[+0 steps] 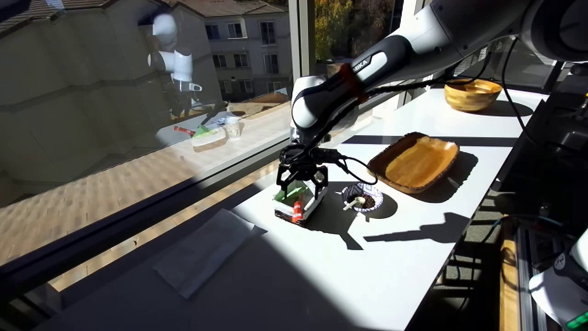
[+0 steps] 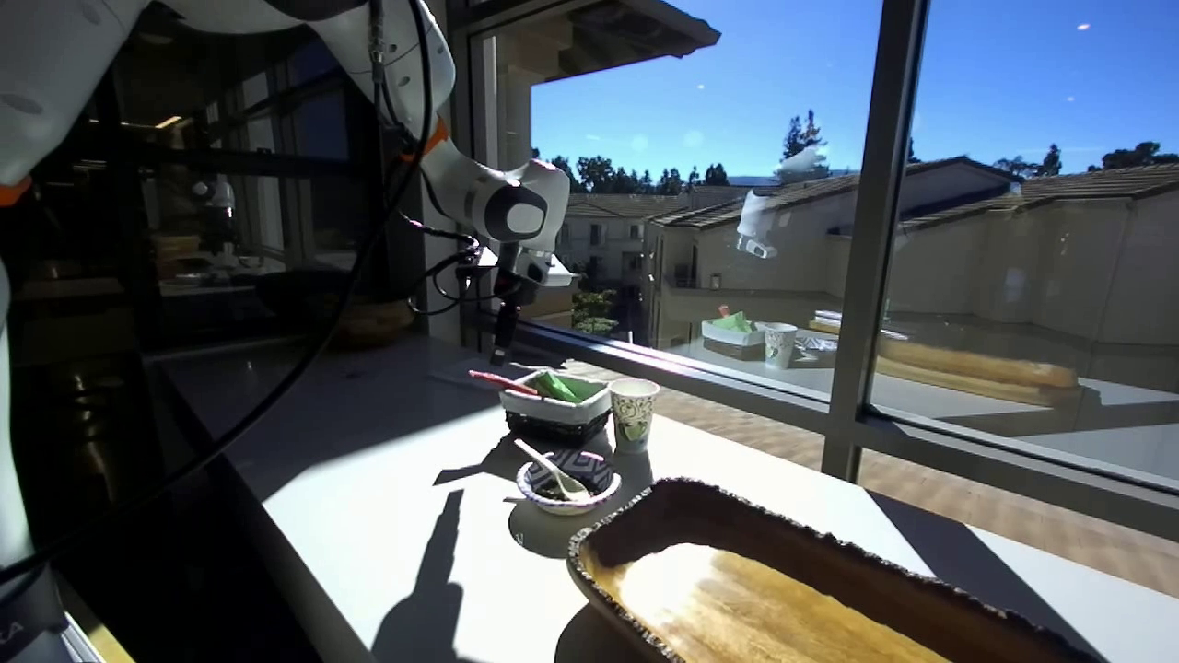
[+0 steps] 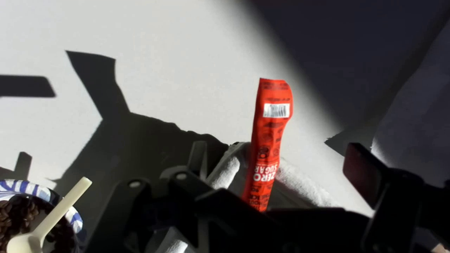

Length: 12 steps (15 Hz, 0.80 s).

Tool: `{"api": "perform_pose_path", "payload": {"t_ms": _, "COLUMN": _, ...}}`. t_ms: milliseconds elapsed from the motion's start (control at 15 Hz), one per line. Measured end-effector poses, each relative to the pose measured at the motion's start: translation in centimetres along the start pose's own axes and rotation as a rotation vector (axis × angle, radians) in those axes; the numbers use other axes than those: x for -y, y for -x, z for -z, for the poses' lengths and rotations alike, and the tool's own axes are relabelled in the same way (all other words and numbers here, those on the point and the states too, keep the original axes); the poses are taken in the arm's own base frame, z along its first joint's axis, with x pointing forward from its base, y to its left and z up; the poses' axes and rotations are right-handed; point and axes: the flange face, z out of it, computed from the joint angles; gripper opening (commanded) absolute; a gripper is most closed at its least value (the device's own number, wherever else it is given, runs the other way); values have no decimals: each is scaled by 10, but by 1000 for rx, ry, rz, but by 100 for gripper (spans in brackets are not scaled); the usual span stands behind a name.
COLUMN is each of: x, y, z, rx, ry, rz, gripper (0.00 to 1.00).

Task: Put the orange packet in the brown bowl

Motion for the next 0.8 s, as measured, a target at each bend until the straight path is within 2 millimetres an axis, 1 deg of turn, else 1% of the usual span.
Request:
{"api": "perform_pose_path", "payload": {"t_ms": 67, "x": 1, "y": -2, "z": -3, "rx": 1, "ry": 2, "rz": -2, "gripper": 100}}
{"api": "perform_pose_path", "payload": {"t_ms": 200, "x": 2, "y": -3, "z": -2, "rx": 2, "ry": 3, "rz": -3, "gripper": 100}}
{"api": "perform_pose_path", "payload": {"t_ms": 467, "x": 2, "y": -3, "z": -4, "rx": 18, "ry": 1, "rz": 16, "gripper": 100}}
{"api": "perform_pose_path", "payload": {"t_ms": 600, "x": 2, "y": -2, "z": -10, "rx": 34, "ry": -3, "rz": 27, "gripper": 100}}
{"api": "perform_pose_path", "payload": {"t_ms": 800, "x": 1, "y": -2, "z": -25, "rx": 55, "ry": 7, "rz": 29, "gripper": 100}}
